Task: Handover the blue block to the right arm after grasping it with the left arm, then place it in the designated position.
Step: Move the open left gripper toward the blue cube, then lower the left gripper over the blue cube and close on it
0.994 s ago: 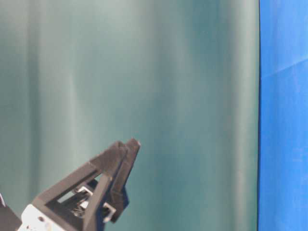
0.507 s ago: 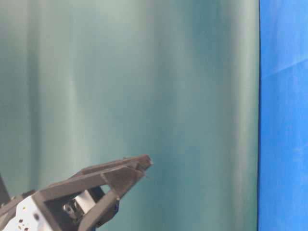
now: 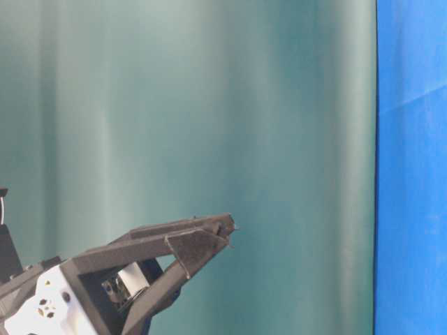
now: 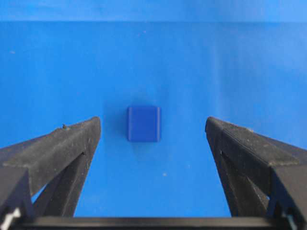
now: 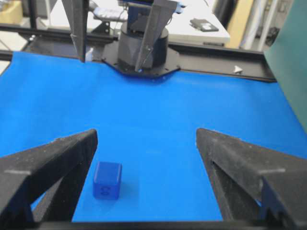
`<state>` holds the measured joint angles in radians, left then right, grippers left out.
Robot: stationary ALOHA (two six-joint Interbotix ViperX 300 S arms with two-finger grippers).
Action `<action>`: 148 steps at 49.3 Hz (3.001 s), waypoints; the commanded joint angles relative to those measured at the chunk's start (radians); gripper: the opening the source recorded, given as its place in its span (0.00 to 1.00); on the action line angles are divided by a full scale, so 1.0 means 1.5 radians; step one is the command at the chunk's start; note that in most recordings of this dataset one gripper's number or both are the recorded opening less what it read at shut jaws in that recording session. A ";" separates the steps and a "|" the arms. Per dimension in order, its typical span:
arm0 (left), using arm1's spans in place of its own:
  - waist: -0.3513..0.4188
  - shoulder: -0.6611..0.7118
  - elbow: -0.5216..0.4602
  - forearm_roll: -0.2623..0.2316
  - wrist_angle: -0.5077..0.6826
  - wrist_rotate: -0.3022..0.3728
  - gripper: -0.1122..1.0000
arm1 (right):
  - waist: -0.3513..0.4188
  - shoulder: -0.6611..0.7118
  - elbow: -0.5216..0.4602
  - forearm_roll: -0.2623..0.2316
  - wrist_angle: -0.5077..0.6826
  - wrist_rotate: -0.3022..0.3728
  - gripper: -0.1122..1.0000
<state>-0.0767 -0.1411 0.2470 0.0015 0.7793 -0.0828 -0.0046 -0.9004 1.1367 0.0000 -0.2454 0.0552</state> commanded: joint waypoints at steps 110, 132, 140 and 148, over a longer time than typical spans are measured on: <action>-0.009 0.155 0.112 0.003 -0.215 -0.016 0.94 | -0.002 0.018 -0.017 0.001 -0.005 0.001 0.98; -0.009 0.209 0.135 0.003 -0.250 -0.025 0.94 | -0.003 0.030 -0.015 0.001 -0.006 0.001 0.98; -0.009 0.229 0.136 0.003 -0.263 -0.025 0.94 | -0.003 0.034 -0.015 0.001 -0.006 0.001 0.98; -0.008 0.237 0.137 0.003 -0.267 -0.025 0.94 | -0.003 0.034 -0.015 0.001 -0.006 0.001 0.98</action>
<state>-0.0890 0.2393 0.4602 0.0031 0.3866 -0.1227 -0.0077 -0.8514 1.1367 0.0000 -0.2454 0.0552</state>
